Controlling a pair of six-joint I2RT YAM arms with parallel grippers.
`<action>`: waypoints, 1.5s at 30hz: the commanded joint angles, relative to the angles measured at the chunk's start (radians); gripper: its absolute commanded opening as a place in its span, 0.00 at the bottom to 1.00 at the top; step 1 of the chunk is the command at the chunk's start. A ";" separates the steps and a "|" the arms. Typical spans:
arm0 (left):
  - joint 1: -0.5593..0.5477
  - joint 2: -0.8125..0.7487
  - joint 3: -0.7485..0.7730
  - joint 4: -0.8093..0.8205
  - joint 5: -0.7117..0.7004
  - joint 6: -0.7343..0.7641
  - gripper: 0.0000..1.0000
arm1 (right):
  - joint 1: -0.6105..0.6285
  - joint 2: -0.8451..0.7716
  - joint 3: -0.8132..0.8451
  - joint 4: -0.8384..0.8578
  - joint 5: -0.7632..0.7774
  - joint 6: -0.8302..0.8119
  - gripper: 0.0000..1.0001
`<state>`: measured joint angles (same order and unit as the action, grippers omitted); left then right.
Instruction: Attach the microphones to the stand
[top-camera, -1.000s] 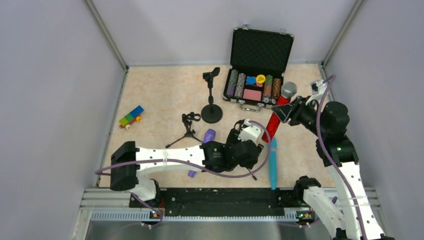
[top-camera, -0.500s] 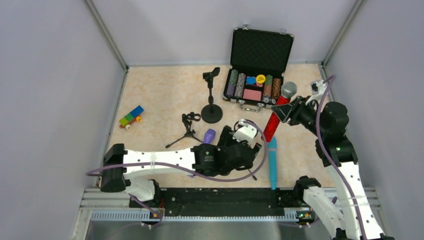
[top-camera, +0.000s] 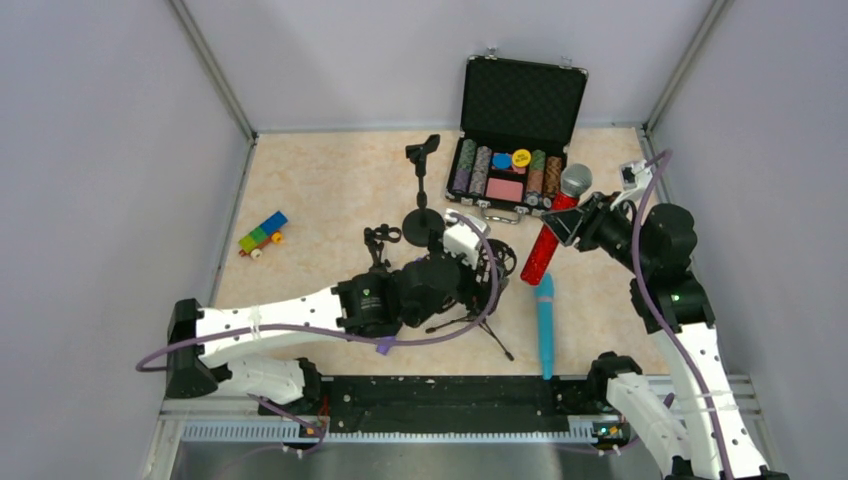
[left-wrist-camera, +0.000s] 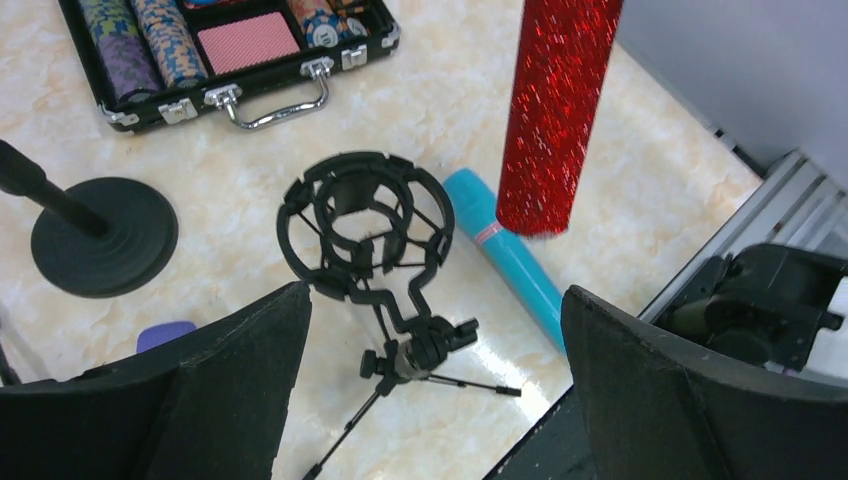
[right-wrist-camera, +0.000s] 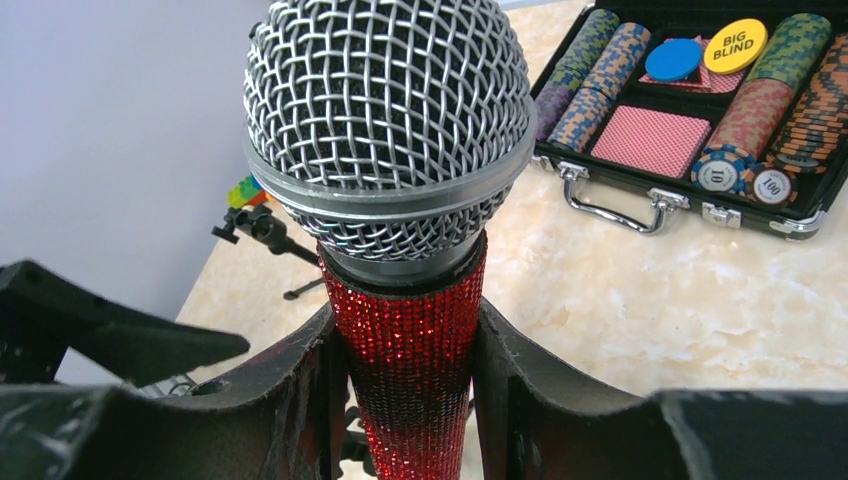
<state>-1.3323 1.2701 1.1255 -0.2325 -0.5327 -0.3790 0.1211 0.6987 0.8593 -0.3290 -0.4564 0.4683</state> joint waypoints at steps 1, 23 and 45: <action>0.108 -0.056 -0.009 0.095 0.193 -0.030 0.99 | -0.009 -0.005 -0.002 0.082 -0.027 0.026 0.00; 0.560 -0.205 -0.247 0.308 0.784 -0.367 0.99 | -0.009 0.030 -0.035 0.306 -0.104 0.121 0.00; 0.576 -0.149 -0.301 0.330 0.808 -0.430 0.96 | -0.007 0.111 -0.105 0.711 -0.152 0.186 0.00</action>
<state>-0.7605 1.1095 0.8272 0.0360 0.2581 -0.7944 0.1211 0.8349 0.7715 0.2039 -0.6224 0.6483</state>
